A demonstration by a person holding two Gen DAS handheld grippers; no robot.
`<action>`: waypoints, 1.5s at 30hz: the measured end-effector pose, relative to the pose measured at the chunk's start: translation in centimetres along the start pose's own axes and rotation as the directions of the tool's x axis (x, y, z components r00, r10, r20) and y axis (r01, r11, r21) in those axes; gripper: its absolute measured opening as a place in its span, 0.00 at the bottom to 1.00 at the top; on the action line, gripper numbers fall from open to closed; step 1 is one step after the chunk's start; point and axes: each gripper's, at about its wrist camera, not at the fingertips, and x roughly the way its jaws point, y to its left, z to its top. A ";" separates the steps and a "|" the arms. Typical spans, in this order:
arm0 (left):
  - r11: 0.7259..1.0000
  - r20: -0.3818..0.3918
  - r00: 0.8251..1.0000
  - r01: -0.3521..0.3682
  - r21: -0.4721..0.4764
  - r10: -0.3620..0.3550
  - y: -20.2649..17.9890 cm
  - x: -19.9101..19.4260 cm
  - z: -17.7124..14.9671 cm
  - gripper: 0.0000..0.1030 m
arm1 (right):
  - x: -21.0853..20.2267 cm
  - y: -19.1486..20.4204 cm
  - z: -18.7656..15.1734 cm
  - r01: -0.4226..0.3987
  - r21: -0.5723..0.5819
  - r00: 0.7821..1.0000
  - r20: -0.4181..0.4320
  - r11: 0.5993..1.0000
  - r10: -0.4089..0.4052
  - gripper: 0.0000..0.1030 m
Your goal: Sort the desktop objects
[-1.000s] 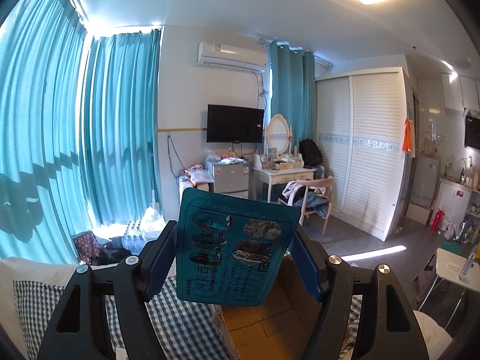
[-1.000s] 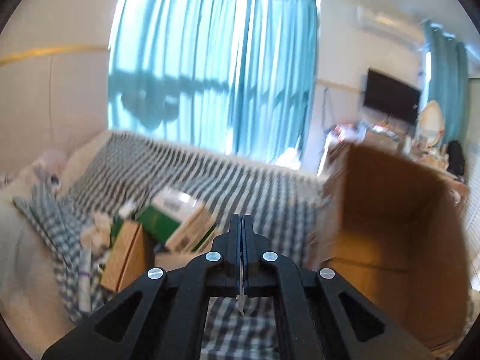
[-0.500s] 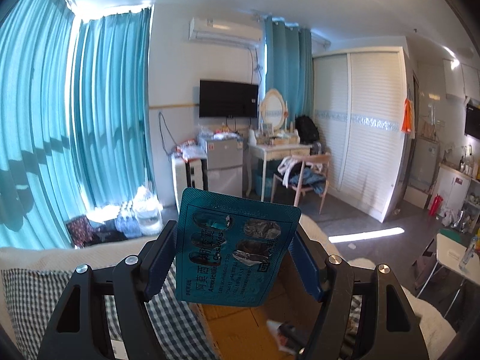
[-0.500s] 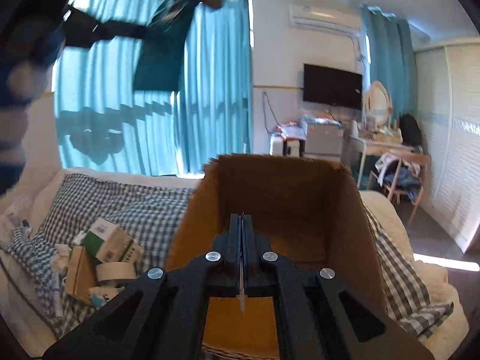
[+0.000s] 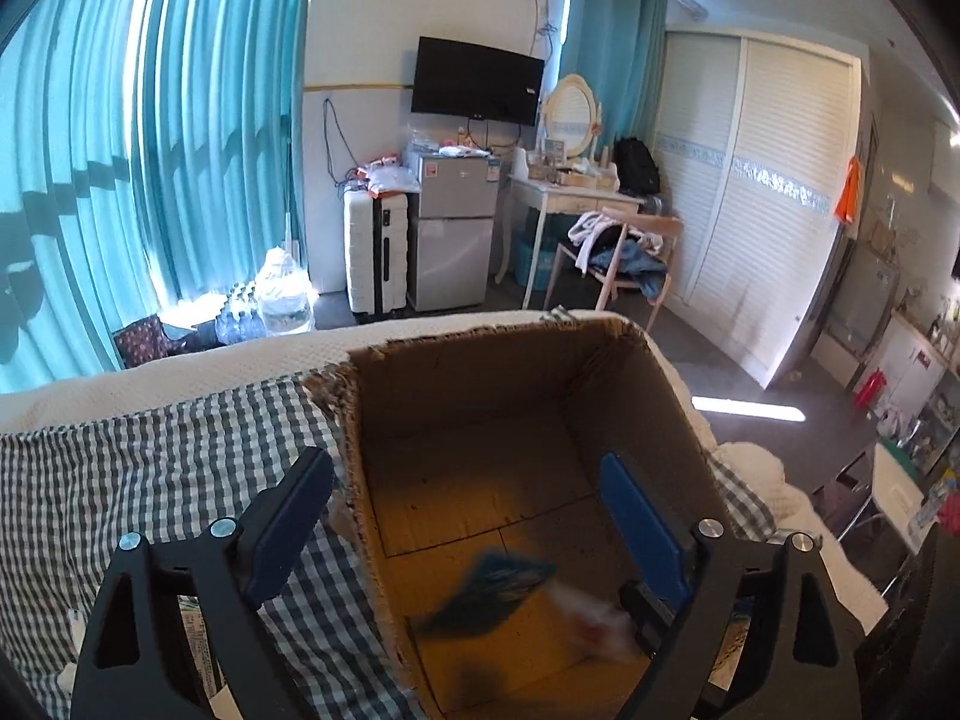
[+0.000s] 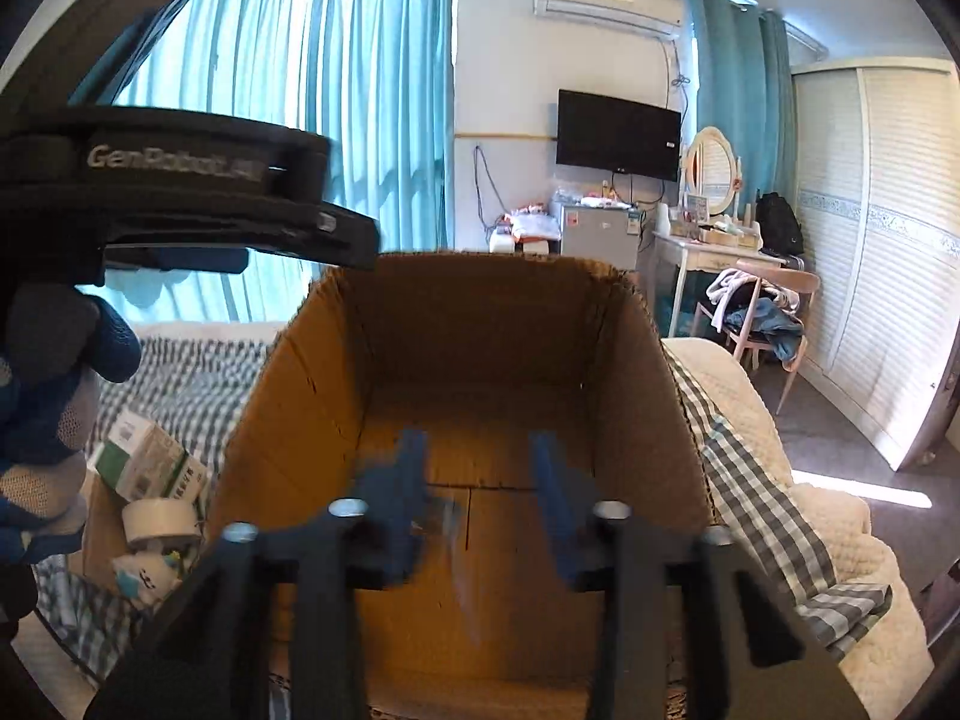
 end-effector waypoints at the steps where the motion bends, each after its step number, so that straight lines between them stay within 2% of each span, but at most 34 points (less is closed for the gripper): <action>1: 1.000 0.011 1.000 -0.004 -0.003 0.004 0.2 -0.6 0.4 0.91 | -0.4 -0.2 0.2 -0.008 0.008 1.000 0.012 1.000 0.008 0.40; 2: 1.000 0.027 1.000 -0.010 -0.006 0.010 0.5 -1.4 0.6 0.91 | -0.7 -0.3 0.3 -0.014 0.014 1.000 0.024 1.000 0.013 0.41; 3: 1.000 0.043 0.999 -0.013 -0.010 0.014 0.7 -2.2 0.8 0.93 | -1.2 -0.4 0.5 -0.014 0.022 0.999 0.040 1.000 0.013 0.47; 4: 1.000 0.067 0.998 -0.016 -0.020 0.017 1.1 -3.4 0.9 0.95 | -1.8 -0.6 0.8 -0.010 0.031 0.998 0.059 0.999 0.008 0.58; 6: 0.999 0.102 0.994 -0.020 -0.041 0.024 2.0 -5.0 1.0 0.97 | -3.1 -0.5 1.3 0.006 0.031 0.995 0.100 0.999 -0.009 0.68; 8: 0.998 0.138 0.990 -0.021 -0.065 0.030 2.8 -7.1 0.9 0.98 | -4.5 -0.4 1.9 0.008 0.029 0.990 0.141 1.000 -0.012 0.72; 10: 0.996 0.173 0.984 -0.021 -0.084 0.036 3.6 -9.2 0.9 1.00 | -6.0 -0.5 2.6 0.002 0.034 0.984 0.179 0.999 -0.009 0.81; 12: 0.995 0.213 0.976 -0.030 -0.100 0.051 4.5 -11.4 0.6 1.00 | -7.3 -0.3 3.1 -0.001 0.034 0.977 0.214 0.999 -0.007 0.85; 15: 0.992 0.258 0.962 -0.057 -0.112 0.085 5.4 -14.6 0.0 1.00 | -8.9 0.4 3.9 -0.017 0.033 0.966 0.257 0.999 0.008 0.94; 18: 0.986 0.293 0.945 -0.114 -0.120 0.145 6.1 -17.5 -0.8 1.00 | -9.9 1.6 4.2 -0.037 0.020 0.961 0.274 0.999 0.030 1.00; 23: 0.958 0.309 0.909 -0.242 -0.152 0.278 8.4 -21.4 -2.6 1.00 | -10.4 4.7 4.3 -0.084 -0.049 0.964 0.248 0.995 0.093 1.00; 27: 0.922 0.290 0.877 -0.343 -0.180 0.383 10.8 -24.0 -4.6 1.00 | -10.2 7.6 3.3 -0.194 -0.122 0.962 0.169 0.973 0.213 1.00; 30: 0.891 0.273 0.850 -0.412 -0.190 0.451 12.5 -25.5 -6.1 1.00 | -9.8 10.2 1.3 -0.296 -0.179 0.948 0.069 0.938 0.312 1.00; 32: 0.879 0.247 0.845 -0.436 -0.193 0.473 13.8 -25.5 -7.2 1.00 | -9.0 12.0 -0.4 -0.365 -0.206 0.929 -0.010 0.908 0.371 1.00; 34: 0.866 0.207 0.844 -0.458 -0.199 0.494 15.0 -25.1 -8.6 1.00 | -7.9 13.7 -2.4 -0.446 -0.211 0.895 -0.104 0.870 0.434 1.00; 36: 0.859 0.162 0.850 -0.468 -0.206 0.501 16.2 -24.5 -10.2 1.00 | -7.0 15.1 -4.5 -0.516 -0.225 0.855 -0.195 0.827 0.481 1.00; 38: 0.857 0.113 0.859 -0.469 -0.216 0.499 17.3 -23.7 -11.8 1.00 | -6.1 16.8 -7.0 -0.552 -0.256 0.828 -0.281 0.793 0.486 1.00; 40: 0.853 0.078 0.861 -0.479 -0.208 0.503 17.8 -22.9 -13.4 1.00 | -5.2 18.2 -9.7 -0.620 -0.260 0.770 -0.383 0.741 0.510 1.00; 43: 0.839 0.025 0.850 -0.514 -0.181 0.526 18.4 -21.5 -15.6 1.00 | -3.9 20.0 -12.5 -0.695 -0.227 0.687 -0.491 0.683 0.536 1.00; 45: 0.833 0.000 0.844 -0.529 -0.162 0.537 18.9 -20.7 -16.9 1.00 | -3.4 20.9 -14.2 -0.755 -0.163 0.598 -0.568 0.635 0.566 1.00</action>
